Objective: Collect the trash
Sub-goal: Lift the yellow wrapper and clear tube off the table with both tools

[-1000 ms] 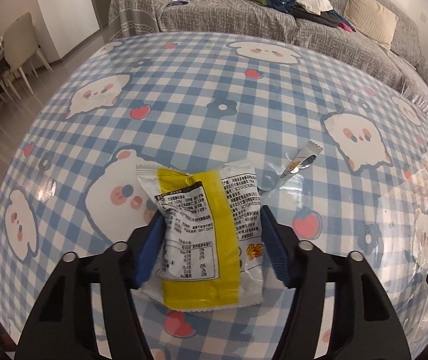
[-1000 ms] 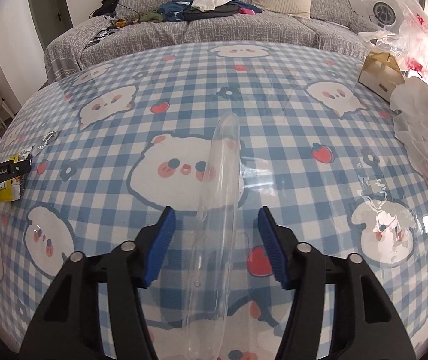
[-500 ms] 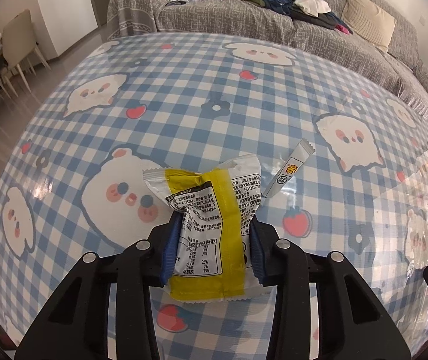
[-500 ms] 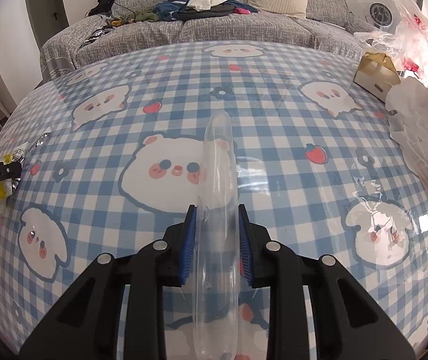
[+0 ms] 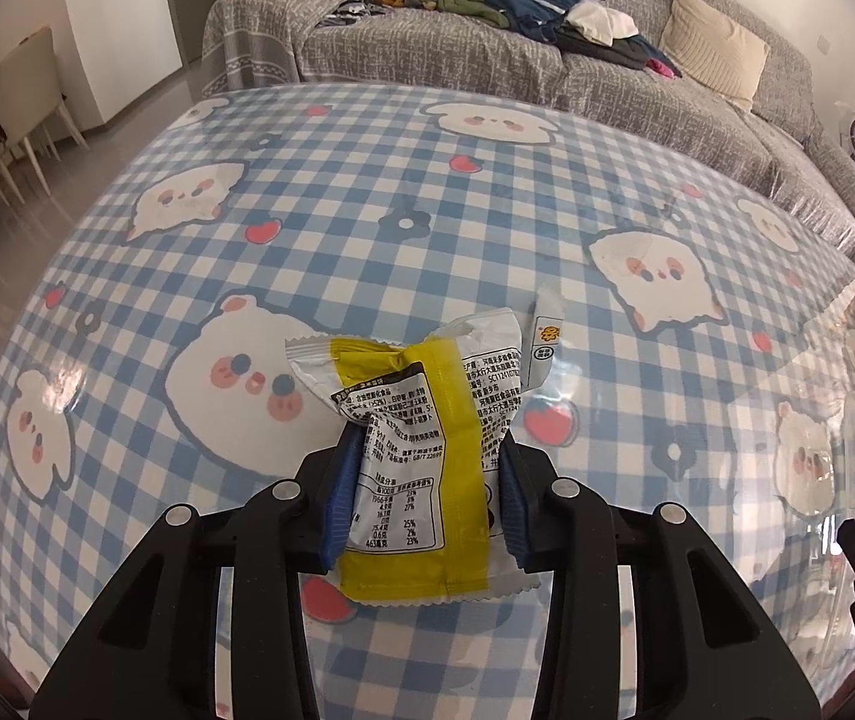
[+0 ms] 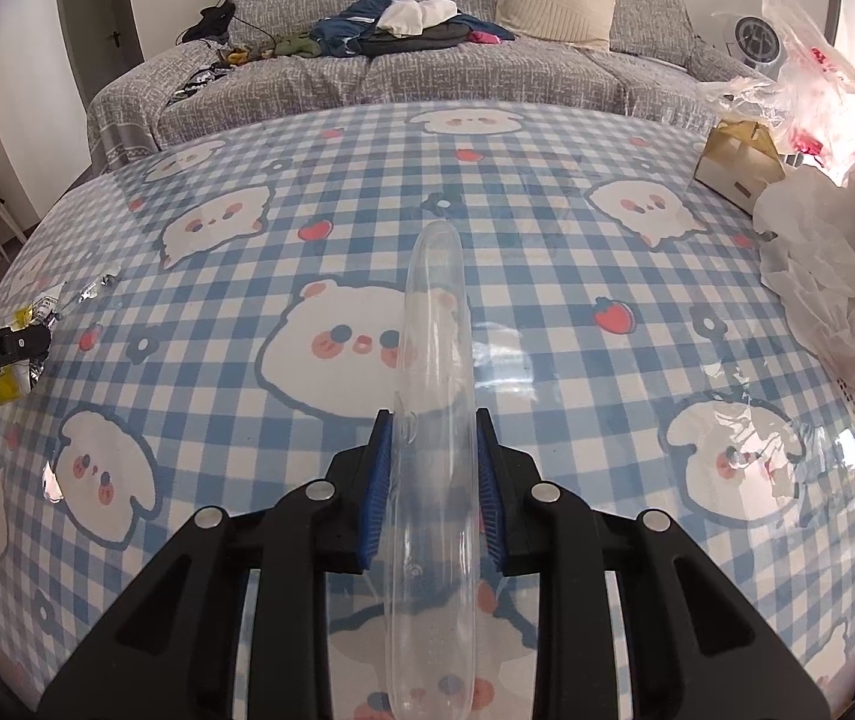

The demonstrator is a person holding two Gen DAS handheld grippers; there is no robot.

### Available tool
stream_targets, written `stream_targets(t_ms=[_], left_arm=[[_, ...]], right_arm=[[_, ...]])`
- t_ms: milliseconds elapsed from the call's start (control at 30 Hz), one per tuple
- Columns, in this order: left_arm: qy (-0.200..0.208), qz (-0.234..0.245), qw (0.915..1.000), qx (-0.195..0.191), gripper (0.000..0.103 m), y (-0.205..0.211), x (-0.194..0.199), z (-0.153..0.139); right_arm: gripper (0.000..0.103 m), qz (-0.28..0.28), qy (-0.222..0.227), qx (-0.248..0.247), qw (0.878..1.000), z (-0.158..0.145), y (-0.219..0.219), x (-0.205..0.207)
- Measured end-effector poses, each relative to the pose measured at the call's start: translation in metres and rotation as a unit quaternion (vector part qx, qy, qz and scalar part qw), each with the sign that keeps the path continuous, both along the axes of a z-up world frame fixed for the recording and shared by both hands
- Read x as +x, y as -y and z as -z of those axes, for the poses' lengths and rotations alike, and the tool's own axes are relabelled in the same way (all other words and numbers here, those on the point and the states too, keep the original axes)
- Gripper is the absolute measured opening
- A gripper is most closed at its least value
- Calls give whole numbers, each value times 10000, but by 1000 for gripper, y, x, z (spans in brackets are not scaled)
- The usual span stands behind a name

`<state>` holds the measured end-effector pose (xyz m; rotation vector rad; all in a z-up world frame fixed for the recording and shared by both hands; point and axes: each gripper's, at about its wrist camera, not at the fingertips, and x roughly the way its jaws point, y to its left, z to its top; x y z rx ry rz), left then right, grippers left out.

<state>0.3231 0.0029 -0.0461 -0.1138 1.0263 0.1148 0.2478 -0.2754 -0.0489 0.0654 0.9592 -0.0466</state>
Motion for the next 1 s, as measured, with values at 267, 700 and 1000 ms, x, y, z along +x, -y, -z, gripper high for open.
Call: stream_targets(t_ms=[267,700,1000], left_arm=[[107,60,9999,8,38,4,-24,-15],[249,158,9996,-23,38,5,-67,-32],[293,280,9992,-14,38,8,-101,-38]], right_arm=[[25,-21,104,-49,9999,-13,0,-21],[25,-12,198,-27,9998,-30,-2,-58],[25,-63,253,-28,9997,-38,-9,-87]])
